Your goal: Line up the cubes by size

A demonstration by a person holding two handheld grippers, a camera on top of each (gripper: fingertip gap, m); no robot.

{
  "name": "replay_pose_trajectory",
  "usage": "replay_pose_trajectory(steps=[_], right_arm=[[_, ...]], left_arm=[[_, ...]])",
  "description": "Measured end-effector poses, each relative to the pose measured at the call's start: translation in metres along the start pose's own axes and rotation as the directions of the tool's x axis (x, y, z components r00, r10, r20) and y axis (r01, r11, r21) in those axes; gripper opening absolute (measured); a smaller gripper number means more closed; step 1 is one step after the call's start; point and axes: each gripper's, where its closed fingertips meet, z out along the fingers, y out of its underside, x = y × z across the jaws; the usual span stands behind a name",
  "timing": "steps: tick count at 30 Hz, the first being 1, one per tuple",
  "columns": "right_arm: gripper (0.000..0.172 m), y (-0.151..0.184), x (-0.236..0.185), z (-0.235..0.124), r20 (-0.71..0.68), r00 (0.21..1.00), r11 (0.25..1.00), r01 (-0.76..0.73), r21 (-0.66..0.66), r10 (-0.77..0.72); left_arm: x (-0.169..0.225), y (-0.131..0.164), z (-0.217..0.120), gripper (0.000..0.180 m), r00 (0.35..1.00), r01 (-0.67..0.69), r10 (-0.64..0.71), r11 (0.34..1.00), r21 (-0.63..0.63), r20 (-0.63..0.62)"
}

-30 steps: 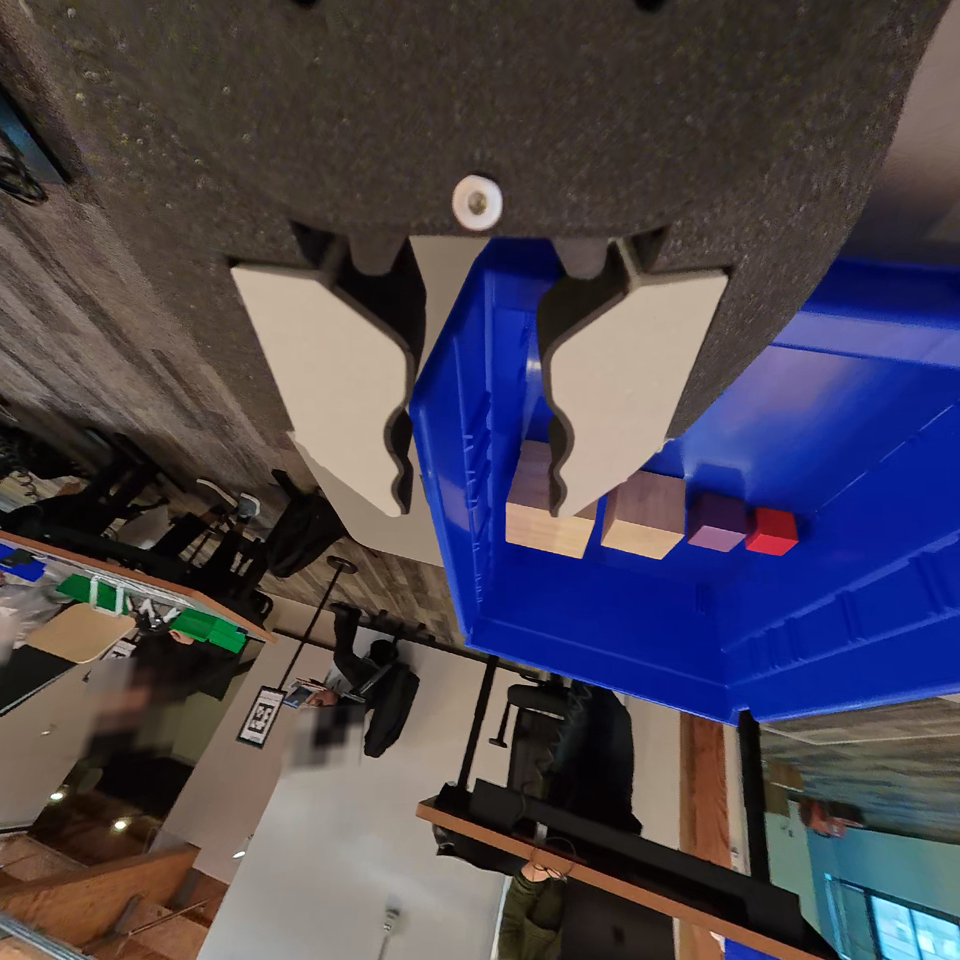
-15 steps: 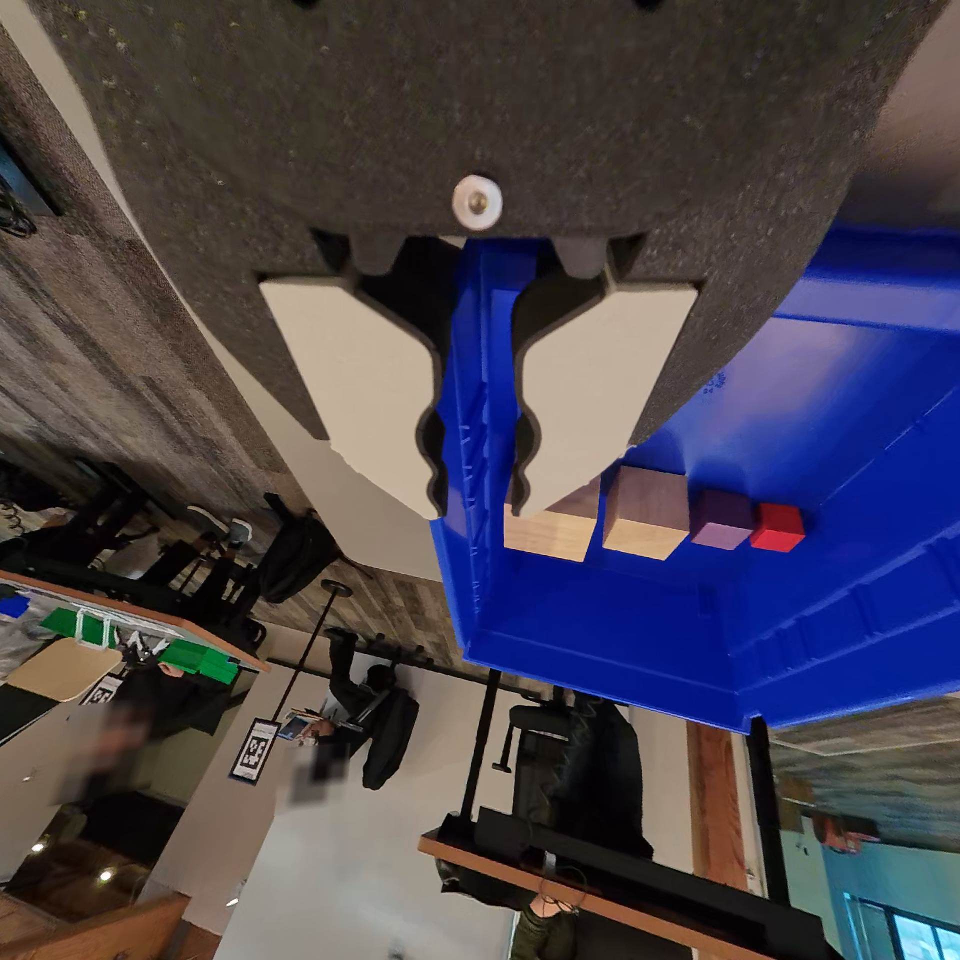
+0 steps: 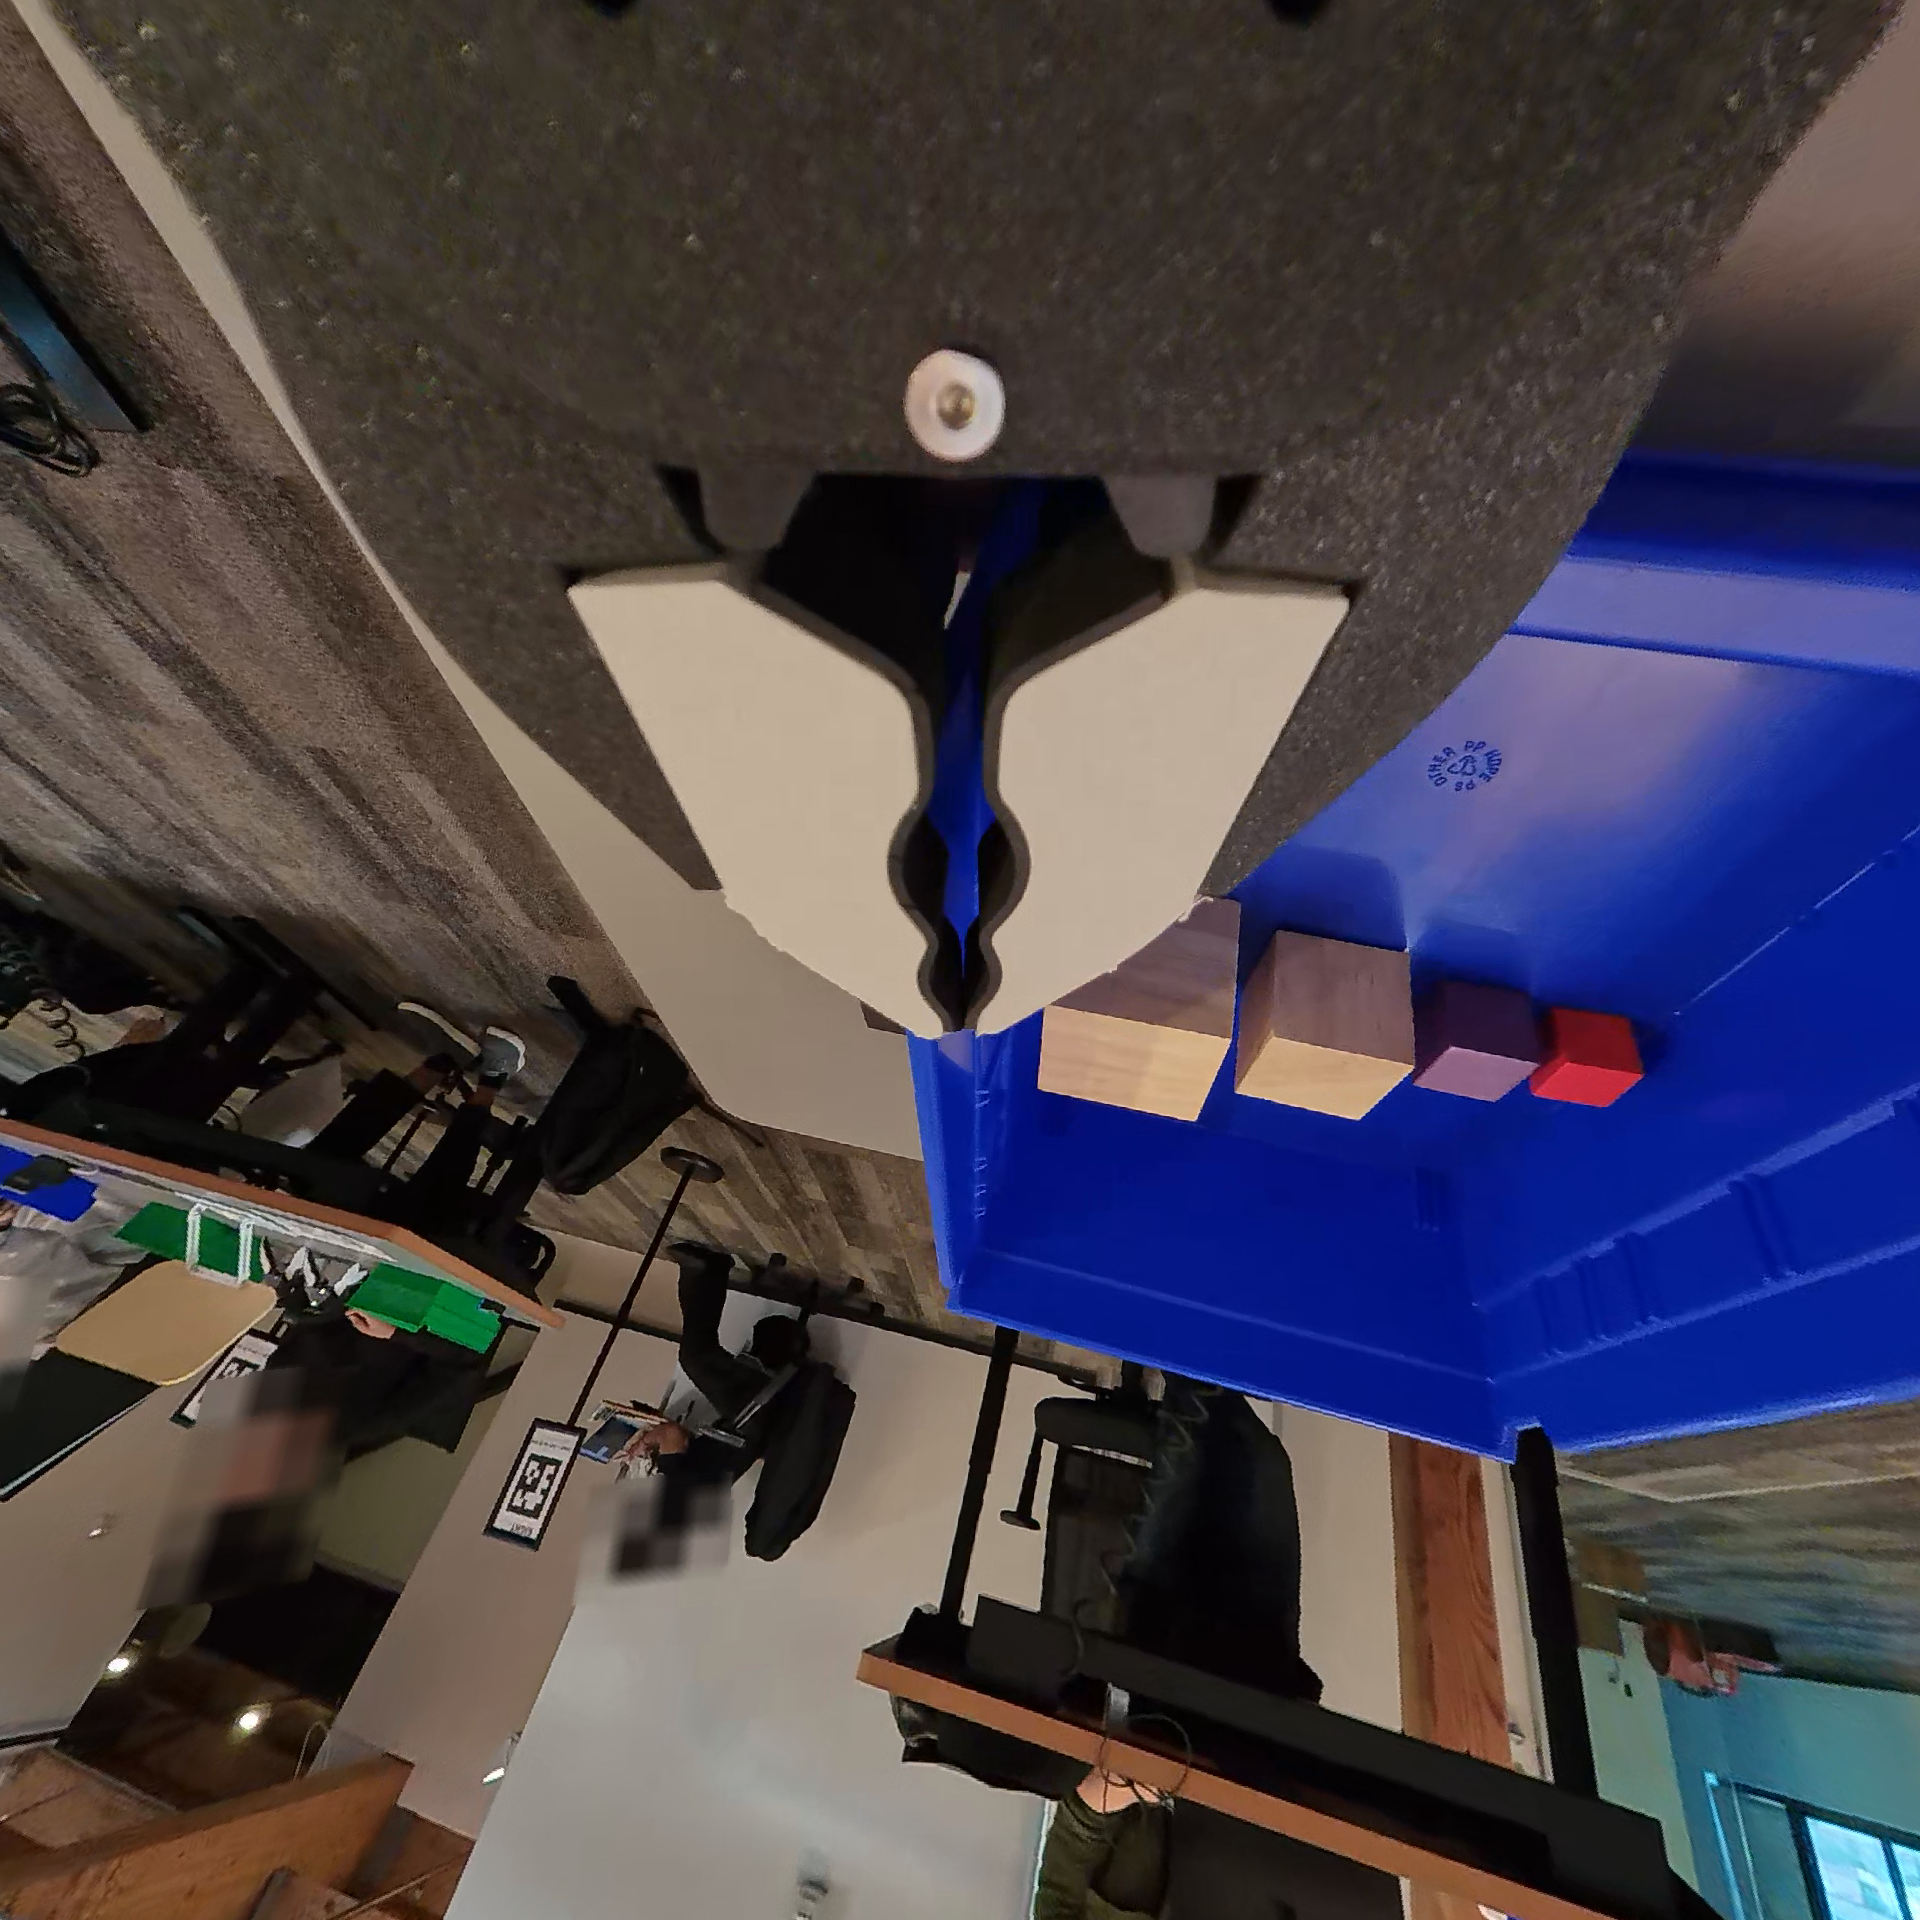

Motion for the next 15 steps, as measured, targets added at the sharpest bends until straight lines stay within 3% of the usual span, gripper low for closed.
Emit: replay_pose_trajectory(steps=[15], right_arm=[[0.000,-0.0003,-0.0014,-0.0016,0.026,0.999,0.999,0.032,0.019,-0.033]], left_arm=[[0.0020,-0.0029,-0.0070,0.006,1.000,-0.012,0.012,1.000,0.013,-0.003]])
